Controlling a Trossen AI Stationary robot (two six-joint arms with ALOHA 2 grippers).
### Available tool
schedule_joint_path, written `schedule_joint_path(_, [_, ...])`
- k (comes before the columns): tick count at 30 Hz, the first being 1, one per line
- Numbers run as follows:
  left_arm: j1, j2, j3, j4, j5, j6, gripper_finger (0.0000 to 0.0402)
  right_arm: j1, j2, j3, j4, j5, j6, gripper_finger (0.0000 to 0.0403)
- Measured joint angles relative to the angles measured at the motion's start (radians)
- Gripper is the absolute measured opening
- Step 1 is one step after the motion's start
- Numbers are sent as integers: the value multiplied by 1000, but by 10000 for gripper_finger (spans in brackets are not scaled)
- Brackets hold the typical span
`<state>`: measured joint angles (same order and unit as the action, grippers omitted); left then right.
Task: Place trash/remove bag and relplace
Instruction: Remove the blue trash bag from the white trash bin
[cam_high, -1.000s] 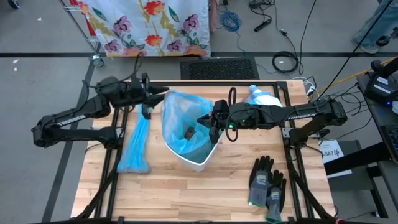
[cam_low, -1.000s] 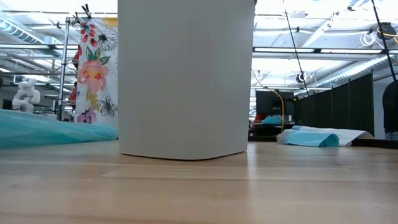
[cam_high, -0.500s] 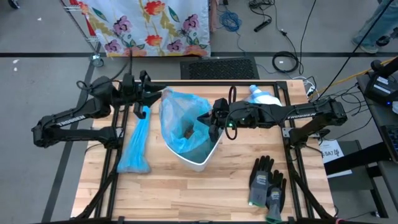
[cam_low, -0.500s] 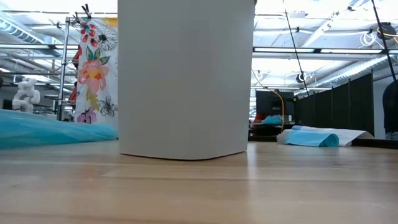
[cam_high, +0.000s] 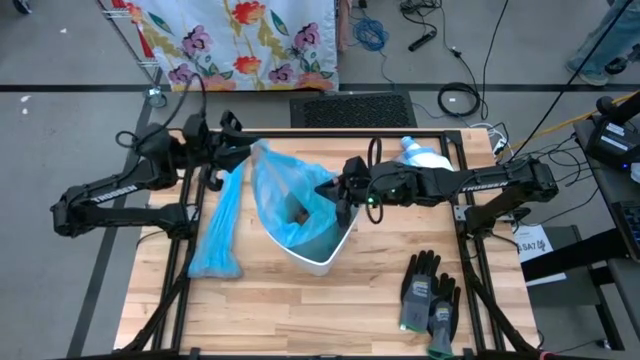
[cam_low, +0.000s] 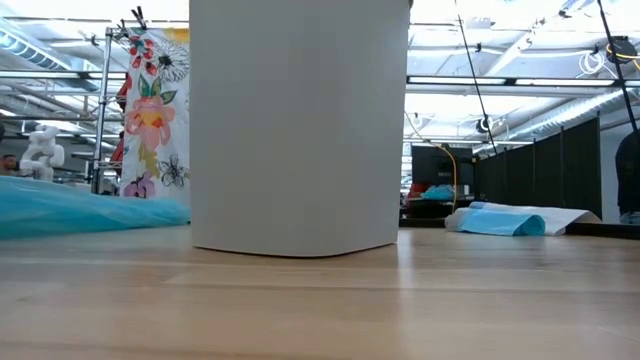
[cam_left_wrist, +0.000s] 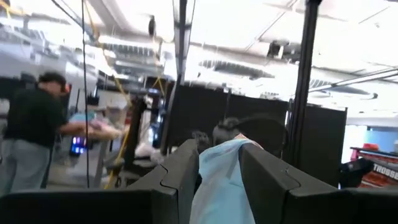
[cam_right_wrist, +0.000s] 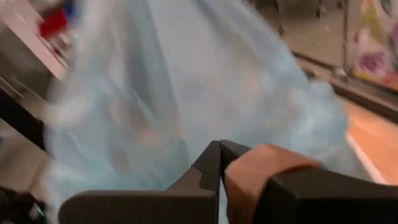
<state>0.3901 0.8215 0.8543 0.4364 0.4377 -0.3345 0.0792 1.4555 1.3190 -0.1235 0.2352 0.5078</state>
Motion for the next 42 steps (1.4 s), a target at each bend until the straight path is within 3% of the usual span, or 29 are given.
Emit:
schedule_joint_path(10, [-14,41,0,-95,8,-1,122,-1,0,0,301,-102,-93,11])
schedule_joint_path(26, [-100,179,0,-41,-4,-1,122,-8,0,0,435,-111,-91,118])
schedule_joint_path(30, [-113,204,22,-44,-4,-1,122,-9,0,0,457,-105,-164,123])
schedule_joint_path(37, [-118,234,78,-77,-4,8,122,-14,0,0,511,-108,-150,113])
schedule_joint_path(42, [-122,240,162,-244,-4,78,122,-14,0,0,487,-111,-150,112])
